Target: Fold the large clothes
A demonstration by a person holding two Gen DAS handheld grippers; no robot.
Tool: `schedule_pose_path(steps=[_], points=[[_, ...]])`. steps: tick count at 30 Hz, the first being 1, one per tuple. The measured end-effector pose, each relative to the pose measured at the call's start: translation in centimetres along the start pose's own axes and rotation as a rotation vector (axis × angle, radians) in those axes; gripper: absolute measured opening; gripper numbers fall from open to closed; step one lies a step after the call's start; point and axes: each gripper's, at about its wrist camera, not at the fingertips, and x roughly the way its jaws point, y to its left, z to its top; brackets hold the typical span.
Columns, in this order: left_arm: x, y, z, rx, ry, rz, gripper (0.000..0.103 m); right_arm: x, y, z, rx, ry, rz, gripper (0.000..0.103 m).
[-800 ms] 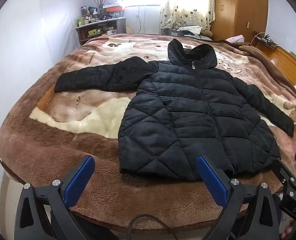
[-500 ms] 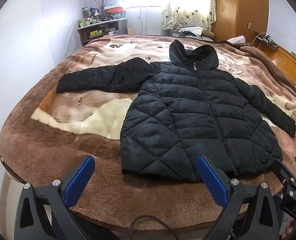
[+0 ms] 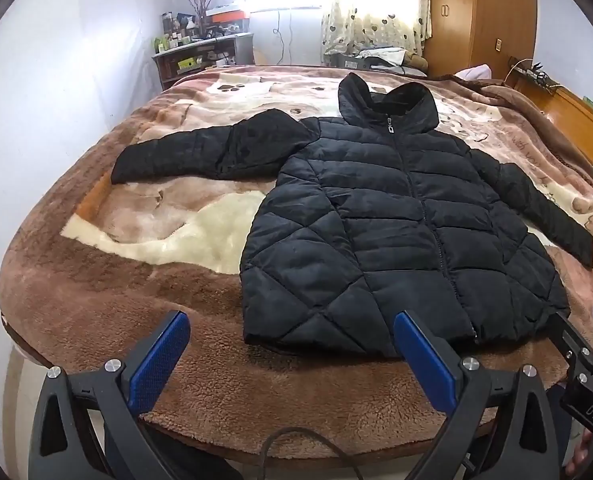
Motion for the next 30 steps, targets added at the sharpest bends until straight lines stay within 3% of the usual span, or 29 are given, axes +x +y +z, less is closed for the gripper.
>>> schedule_pose_path(steps=[13,30], points=[[0.20,0.39,0.11,-0.028,0.016,-0.033,0.103,0.11,0.05,-0.06,0.001,0.002,0.004,0.102],[0.13,0.74,0.17,-0.038,0.017,-0.017,0.103,-0.12,-0.10,0.17,0.003,-0.005,0.005,0.102]])
